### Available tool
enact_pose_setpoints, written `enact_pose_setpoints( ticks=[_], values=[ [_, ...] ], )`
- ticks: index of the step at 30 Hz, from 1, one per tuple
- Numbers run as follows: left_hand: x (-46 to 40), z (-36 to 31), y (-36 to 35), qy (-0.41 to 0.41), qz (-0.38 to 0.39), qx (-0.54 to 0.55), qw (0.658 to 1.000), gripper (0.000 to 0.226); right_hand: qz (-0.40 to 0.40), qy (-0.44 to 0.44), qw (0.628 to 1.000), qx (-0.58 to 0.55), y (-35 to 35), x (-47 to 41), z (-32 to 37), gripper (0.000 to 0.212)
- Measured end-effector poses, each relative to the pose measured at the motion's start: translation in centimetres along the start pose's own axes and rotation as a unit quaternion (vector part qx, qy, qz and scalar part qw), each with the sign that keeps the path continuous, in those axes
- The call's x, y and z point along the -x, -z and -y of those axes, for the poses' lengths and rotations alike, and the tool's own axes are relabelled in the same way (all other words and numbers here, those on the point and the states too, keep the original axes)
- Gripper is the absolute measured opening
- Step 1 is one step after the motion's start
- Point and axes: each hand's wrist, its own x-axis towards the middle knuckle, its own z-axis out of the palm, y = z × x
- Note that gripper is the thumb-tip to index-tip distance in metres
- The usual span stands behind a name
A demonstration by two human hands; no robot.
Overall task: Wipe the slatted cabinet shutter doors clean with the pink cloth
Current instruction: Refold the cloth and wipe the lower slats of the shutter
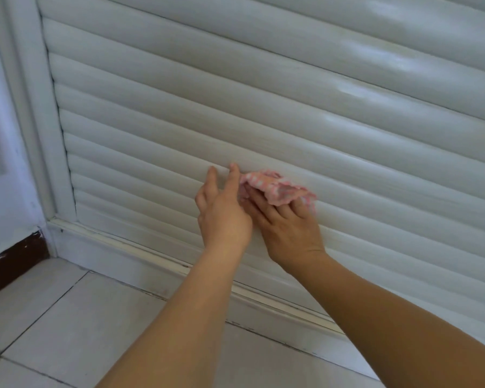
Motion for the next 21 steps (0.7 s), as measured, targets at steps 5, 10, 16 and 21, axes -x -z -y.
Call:
enact_pose_setpoints(
  ticks=[5,10,16,21],
  values=[
    [0.2,-0.5,-0.5,0.018,-0.014,0.011,1.0,0.082,-0.002,0.043,0.999,0.029,0.1,1.8,-2.1,0.052],
    [0.1,-0.4,-0.4,0.028,-0.014,-0.011,0.999,0.088,0.026,0.023,0.996,0.076,1.8,8.9,-6.2,0.054],
    [0.0,0.0,-0.6,0.015,-0.023,0.003,1.0,0.089,0.044,-0.02,0.995,0.085,2.9,13.0,-8.2,0.049],
    [-0.1,0.1,-0.9,0.015,-0.033,0.016,0.999,0.087,0.017,-0.031,0.998,0.051,1.3,8.8,-4.9,0.049]
  ],
)
